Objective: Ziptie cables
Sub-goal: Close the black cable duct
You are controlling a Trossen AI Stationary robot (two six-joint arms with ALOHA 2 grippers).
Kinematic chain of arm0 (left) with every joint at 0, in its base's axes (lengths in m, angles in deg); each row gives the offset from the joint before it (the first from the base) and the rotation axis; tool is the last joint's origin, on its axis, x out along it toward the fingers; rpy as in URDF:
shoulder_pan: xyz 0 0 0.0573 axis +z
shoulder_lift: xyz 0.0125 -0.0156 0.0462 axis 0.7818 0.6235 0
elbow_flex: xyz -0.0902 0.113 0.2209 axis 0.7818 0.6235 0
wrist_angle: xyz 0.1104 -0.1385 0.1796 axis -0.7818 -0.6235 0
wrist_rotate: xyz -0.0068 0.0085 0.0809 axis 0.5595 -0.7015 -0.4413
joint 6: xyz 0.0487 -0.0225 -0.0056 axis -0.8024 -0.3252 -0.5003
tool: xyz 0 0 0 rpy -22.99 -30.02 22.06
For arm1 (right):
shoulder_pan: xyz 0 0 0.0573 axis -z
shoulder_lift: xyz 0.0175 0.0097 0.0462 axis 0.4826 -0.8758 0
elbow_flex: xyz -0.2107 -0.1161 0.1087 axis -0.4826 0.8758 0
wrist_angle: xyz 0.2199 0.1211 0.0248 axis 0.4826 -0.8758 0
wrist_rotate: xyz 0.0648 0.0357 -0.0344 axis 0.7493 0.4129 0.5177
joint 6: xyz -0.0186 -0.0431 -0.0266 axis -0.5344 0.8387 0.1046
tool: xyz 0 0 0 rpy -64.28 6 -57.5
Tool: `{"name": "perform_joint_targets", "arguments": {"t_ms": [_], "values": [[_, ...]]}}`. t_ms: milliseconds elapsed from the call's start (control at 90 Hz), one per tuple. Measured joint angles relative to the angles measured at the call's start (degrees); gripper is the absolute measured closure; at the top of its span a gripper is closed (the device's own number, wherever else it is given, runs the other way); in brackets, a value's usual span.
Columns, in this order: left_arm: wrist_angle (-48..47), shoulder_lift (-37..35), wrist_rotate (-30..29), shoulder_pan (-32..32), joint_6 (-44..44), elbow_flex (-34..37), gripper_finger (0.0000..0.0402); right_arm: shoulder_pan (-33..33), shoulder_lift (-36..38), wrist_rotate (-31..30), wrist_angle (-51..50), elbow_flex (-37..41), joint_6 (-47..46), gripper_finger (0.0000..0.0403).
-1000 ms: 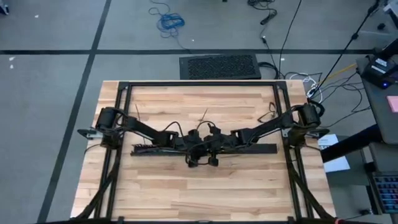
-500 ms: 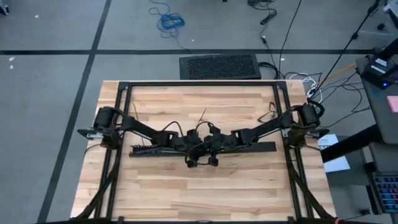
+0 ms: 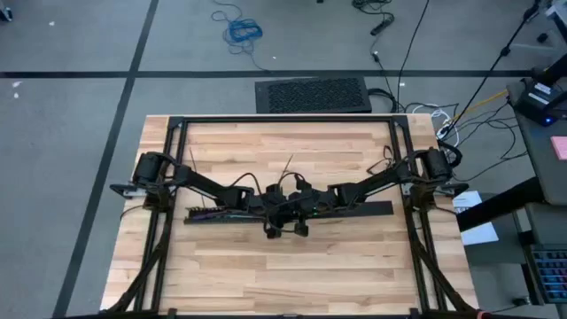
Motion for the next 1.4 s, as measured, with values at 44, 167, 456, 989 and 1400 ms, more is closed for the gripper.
{"name": "perform_joint_targets", "arguments": {"t_ms": [44, 167, 456, 989, 1400], "values": [[0.1, 0.0, 0.3, 0.0, 0.1, 0.0, 0.0159, 0.0, 0.0, 0.0, 0.0, 0.0, -0.1, 0.0403], [0.1, -0.3, 2.0, 0.1, 1.3, 0.0, 0.0149, 0.0, 0.0, 0.5, 0.0, 0.0, -0.1, 0.0403], [-1.8, -1.3, 5.0, 0.6, 0.3, -0.2, 0.0066, 0.0, 0.0, 1.1, 0.1, 0.0, 0.2, 0.0403], [-14.8, -8.4, -1.3, -1.7, 2.2, 4.3, 0.0057, 0.0, 0.0, 1.2, 0.2, 0.0, -0.6, 0.0403], [8.5, -8.2, -5.4, -2.8, 5.0, 17.0, 0.01, -0.1, -0.1, 1.2, 0.3, 0.0, -0.7, 0.0403]]}}
